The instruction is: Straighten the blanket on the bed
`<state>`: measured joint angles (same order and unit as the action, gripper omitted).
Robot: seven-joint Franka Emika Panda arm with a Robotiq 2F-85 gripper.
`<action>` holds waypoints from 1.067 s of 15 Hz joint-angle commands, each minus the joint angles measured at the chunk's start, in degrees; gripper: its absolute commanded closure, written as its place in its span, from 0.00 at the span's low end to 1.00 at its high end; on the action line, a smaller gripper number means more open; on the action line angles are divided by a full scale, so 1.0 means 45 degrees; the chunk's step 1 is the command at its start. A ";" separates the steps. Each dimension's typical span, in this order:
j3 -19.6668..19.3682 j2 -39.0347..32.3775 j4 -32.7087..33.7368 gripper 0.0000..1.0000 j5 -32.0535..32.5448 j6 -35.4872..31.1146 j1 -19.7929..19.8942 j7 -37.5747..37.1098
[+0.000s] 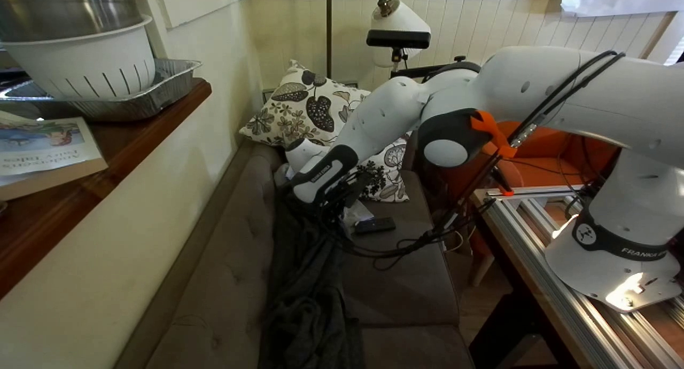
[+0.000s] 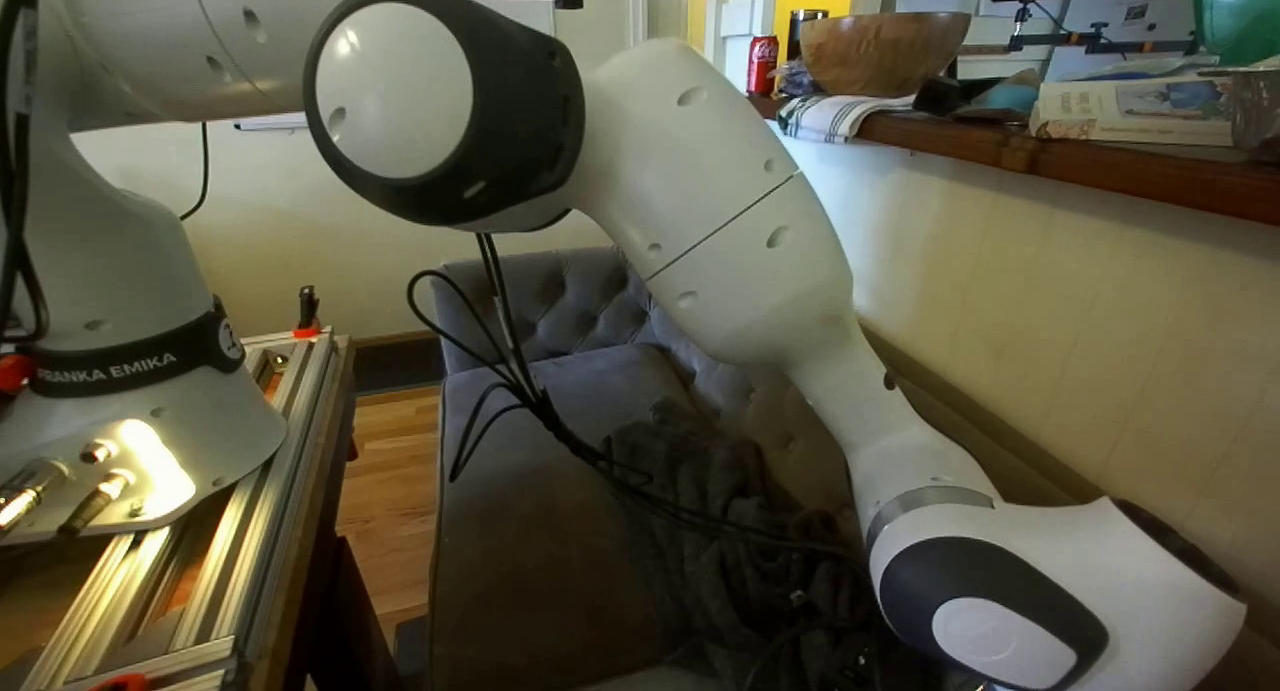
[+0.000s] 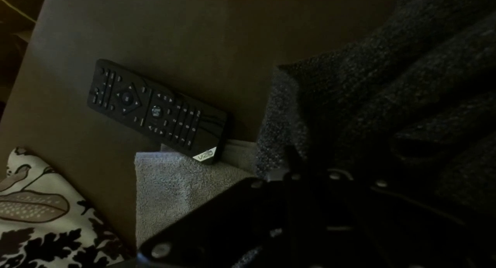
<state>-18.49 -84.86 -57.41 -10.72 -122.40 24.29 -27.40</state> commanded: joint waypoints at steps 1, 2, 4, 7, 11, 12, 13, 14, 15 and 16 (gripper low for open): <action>0.0276 0.1139 -0.0513 0.98 -0.0423 0.0368 0.0396 0.0390; 0.0545 0.2057 -0.1025 0.98 -0.0772 0.0151 0.0643 0.0832; 0.0755 0.2831 -0.1293 0.98 -0.1144 -0.0769 0.0771 0.1437; 0.1039 0.4361 -0.1606 0.98 -0.1503 -0.1738 0.0904 0.2530; 0.1592 0.6264 -0.1735 0.98 -0.1956 -0.2762 0.0952 0.3803; 0.1872 0.6720 -0.1648 0.98 -0.2194 -0.2793 0.1058 0.4149; 0.1318 0.5446 -0.0695 0.95 -0.1702 -0.2383 0.0876 0.3318; 0.1473 0.5878 -0.0732 0.95 -0.1797 -0.2401 0.0889 0.3515; 0.1568 0.6219 -0.0841 0.95 -0.1834 -0.2400 0.0889 0.3608; 0.1615 0.6406 -0.0953 0.95 -0.1841 -0.2400 0.0893 0.3661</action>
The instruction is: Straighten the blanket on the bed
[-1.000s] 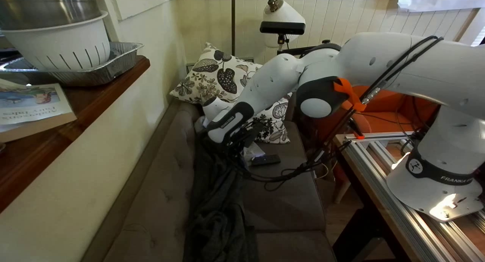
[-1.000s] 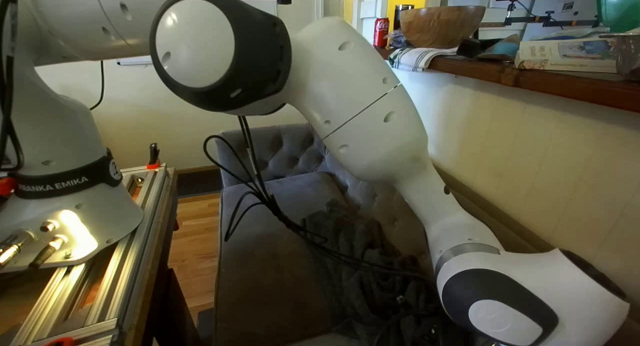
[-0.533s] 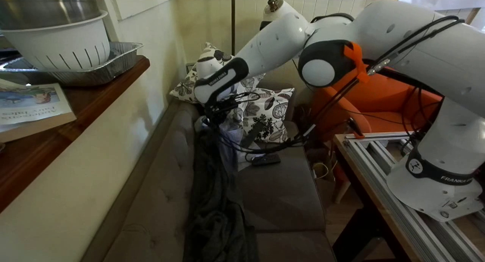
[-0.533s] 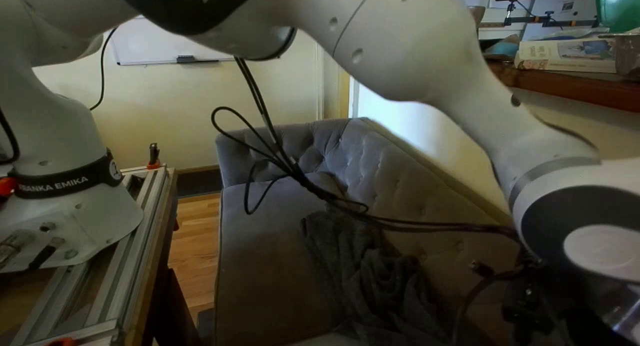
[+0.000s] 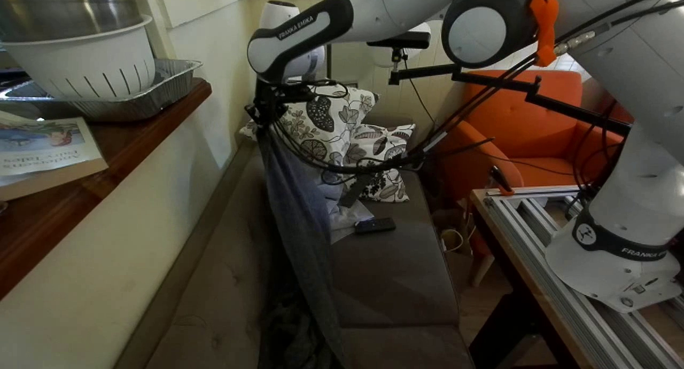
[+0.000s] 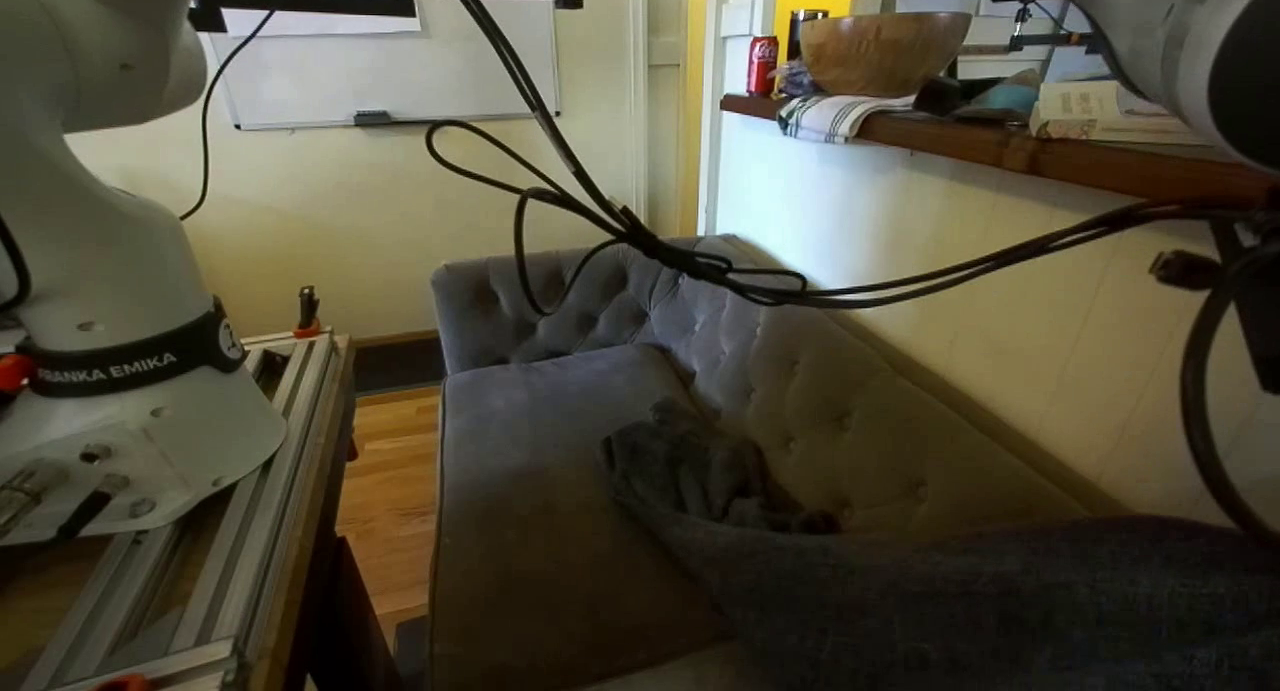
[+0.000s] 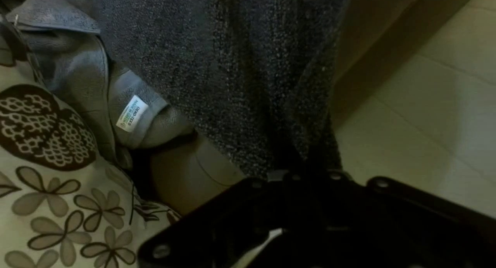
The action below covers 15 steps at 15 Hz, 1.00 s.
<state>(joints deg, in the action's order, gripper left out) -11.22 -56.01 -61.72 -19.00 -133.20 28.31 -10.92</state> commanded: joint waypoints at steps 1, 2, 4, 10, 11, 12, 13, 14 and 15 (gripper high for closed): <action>0.0014 0.0043 -0.0071 0.95 -0.0005 0.0000 0.0008 0.0026; 0.0020 0.0038 -0.0156 0.95 -0.0005 -0.0013 0.0016 0.0046; 0.0000 -0.0030 -0.0041 0.99 -0.0022 -0.0324 -0.0051 -0.0062; -0.0163 0.1371 0.1142 0.99 -0.0045 -0.2497 -0.0048 0.0121; -0.0174 0.1786 0.1064 0.99 -0.0097 -0.2883 -0.0029 0.0189; -0.0056 0.2230 0.0940 0.99 -0.0223 -0.3380 0.0030 0.0428; 0.0050 0.2659 0.0814 0.99 -0.0340 -0.3803 0.0095 0.0551; 0.0244 0.3093 0.0713 0.99 -0.0517 -0.4201 0.0223 0.0723; 0.0329 0.3475 0.0675 0.99 -0.0615 -0.4587 0.0297 0.0766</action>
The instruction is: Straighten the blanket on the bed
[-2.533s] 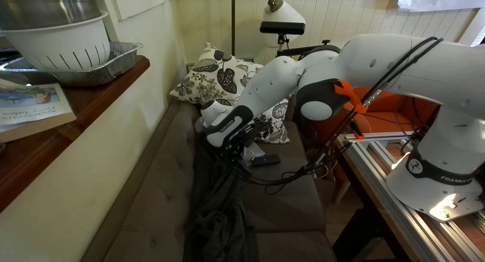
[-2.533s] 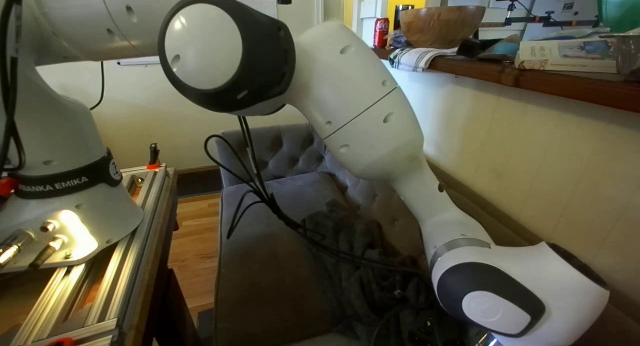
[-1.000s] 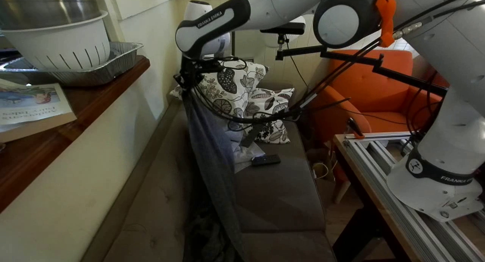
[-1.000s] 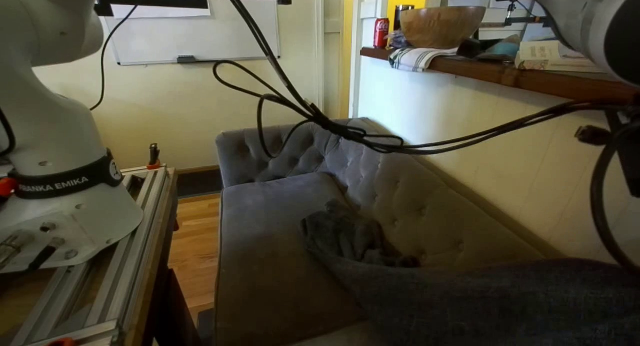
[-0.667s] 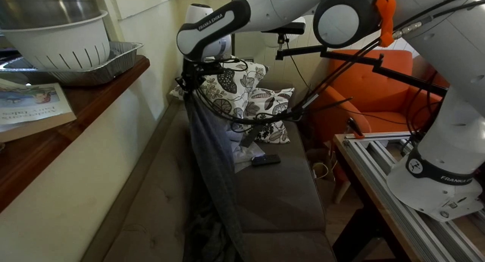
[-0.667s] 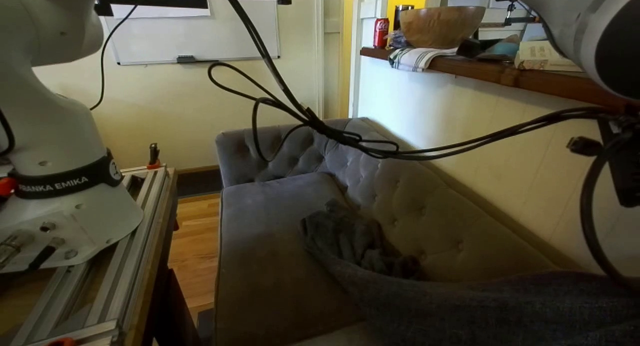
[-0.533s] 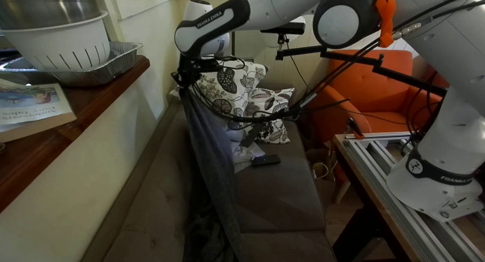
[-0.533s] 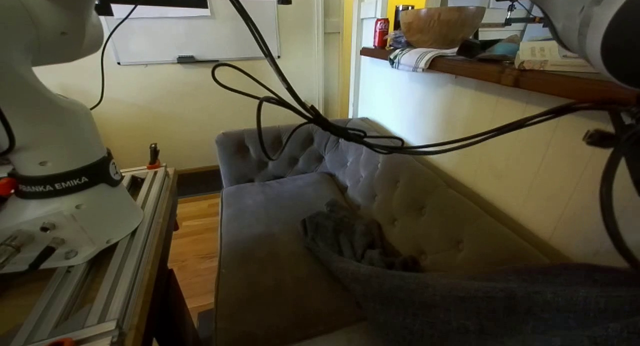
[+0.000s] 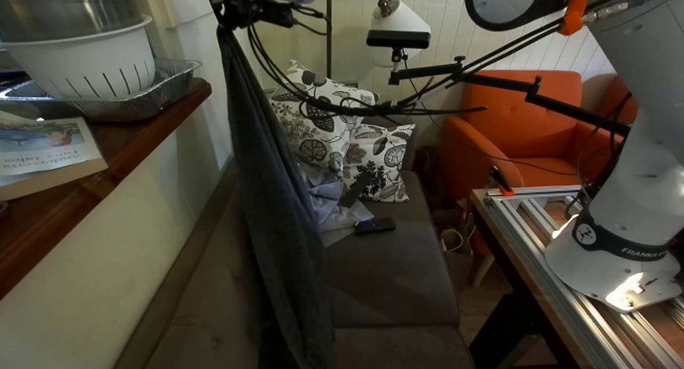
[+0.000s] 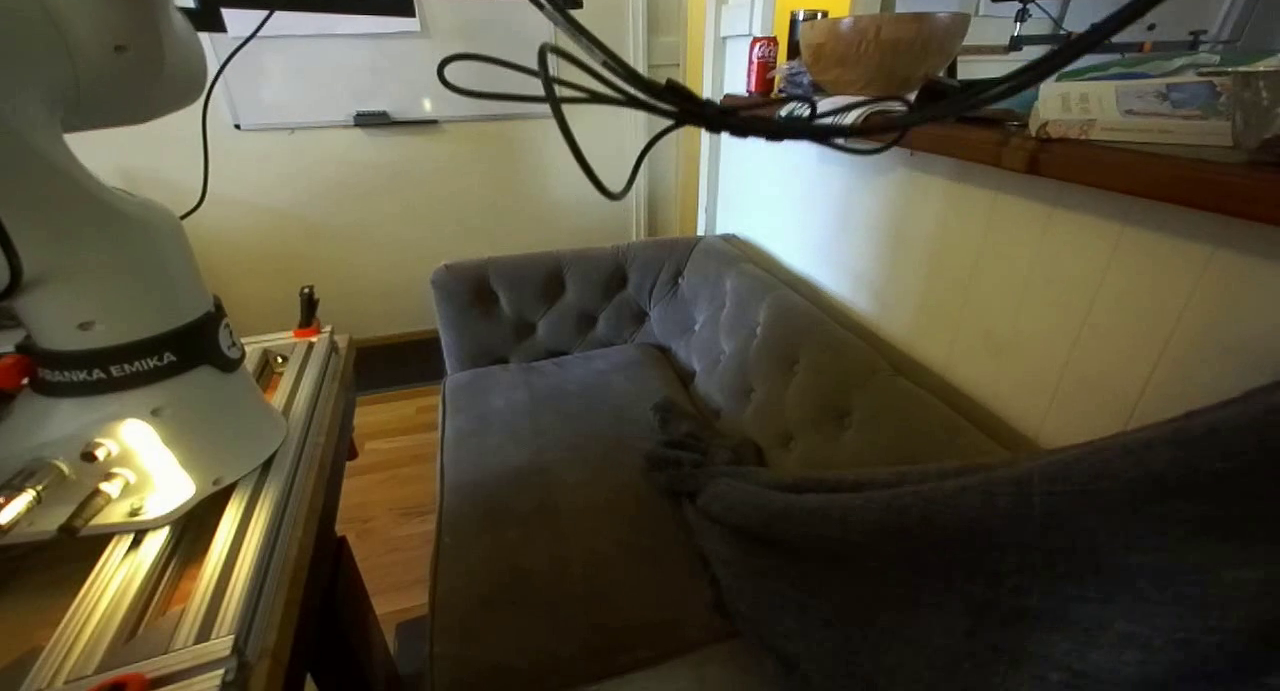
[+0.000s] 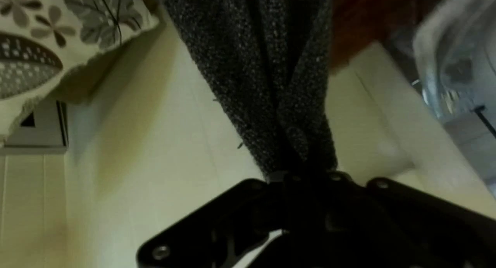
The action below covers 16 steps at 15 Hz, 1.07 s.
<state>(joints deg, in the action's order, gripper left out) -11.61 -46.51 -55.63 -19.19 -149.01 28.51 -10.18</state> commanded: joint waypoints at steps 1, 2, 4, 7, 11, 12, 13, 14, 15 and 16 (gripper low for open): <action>0.0497 0.1623 -0.0594 0.99 -0.0699 -0.1442 0.0321 0.0600; 0.0510 0.1403 -0.0147 0.99 -0.0774 -0.1923 0.0345 0.0423; 0.0384 0.0681 0.0701 0.99 -0.0763 -0.2910 0.0265 -0.0146; 0.0302 -0.0697 0.1521 0.99 -0.0143 -0.3139 0.0109 -0.1098; 0.0032 -0.2768 0.2178 0.99 -0.0008 -0.2235 -0.0263 -0.1315; -0.0059 -0.3282 0.2464 0.99 0.0003 -0.1980 -0.0319 -0.1469; -0.0097 -0.3759 0.2782 0.99 -0.0026 -0.1697 -0.0314 -0.1605; -0.0217 -0.4138 0.2988 0.99 -0.0012 -0.1451 -0.0341 -0.1783; -0.0353 -0.4446 0.3119 0.99 0.0025 -0.1152 -0.0360 -0.1914; 0.0018 -0.3532 0.1729 0.95 -0.0268 -0.1907 -0.0395 -0.1174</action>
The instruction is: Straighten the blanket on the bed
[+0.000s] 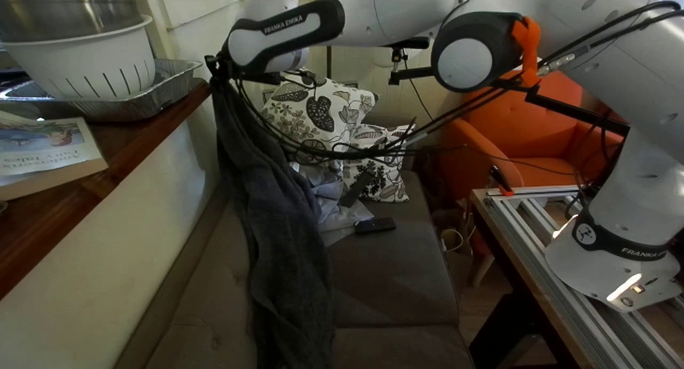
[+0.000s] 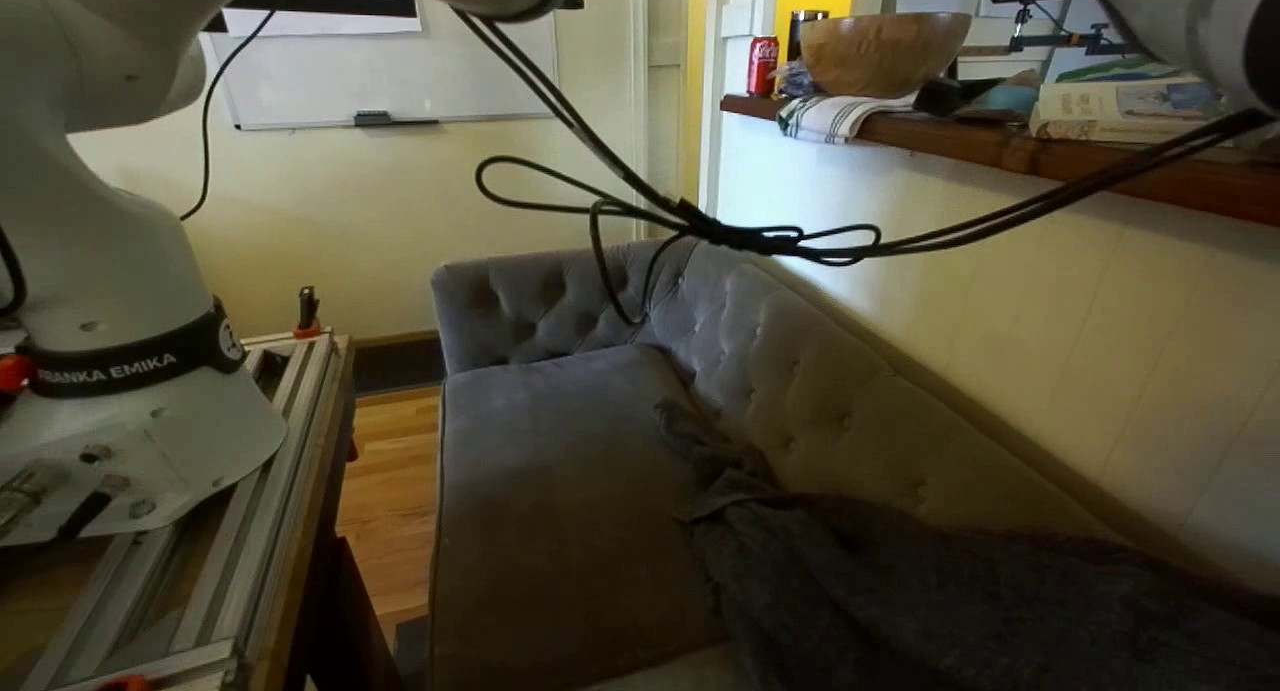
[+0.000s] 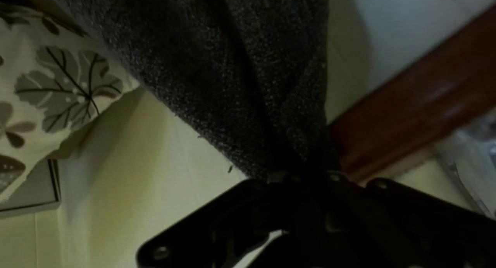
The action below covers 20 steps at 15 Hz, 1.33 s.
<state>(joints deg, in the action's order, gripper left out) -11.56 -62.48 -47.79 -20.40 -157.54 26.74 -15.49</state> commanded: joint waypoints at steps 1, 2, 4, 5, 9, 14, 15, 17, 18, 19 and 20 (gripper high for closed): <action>-0.0097 -0.0333 0.0233 0.95 0.0013 0.0150 -0.0004 -0.0107; -0.0168 -0.0569 0.0436 0.95 0.0020 0.0196 -0.0002 -0.0169; -0.0227 -0.0715 0.0708 0.95 0.0022 0.0278 0.0004 -0.0216; -0.0239 -0.0713 0.0786 0.99 0.0022 0.0336 0.0004 -0.0222; 0.0160 -0.1780 0.2051 0.99 0.0434 0.0147 0.0092 -0.1414; 0.0111 -0.2758 0.2737 0.99 0.0647 -0.0155 -0.0053 -0.2420; 0.0167 -0.2020 0.1786 0.95 0.0209 -0.0001 -0.0110 -0.1665; 0.0160 -0.2334 0.1995 0.95 0.0297 -0.0052 -0.0121 -0.1834; 0.0148 -0.2421 0.2071 0.95 0.0301 -0.0058 -0.0120 -0.1860; 0.0141 -0.2445 0.2109 0.99 0.0304 -0.0059 -0.0117 -0.1877; -0.0105 -0.2662 0.2311 0.99 0.0393 -0.0095 -0.0193 -0.2253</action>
<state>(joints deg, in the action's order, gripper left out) -10.92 -73.48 -38.29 -19.03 -157.80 26.21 -23.91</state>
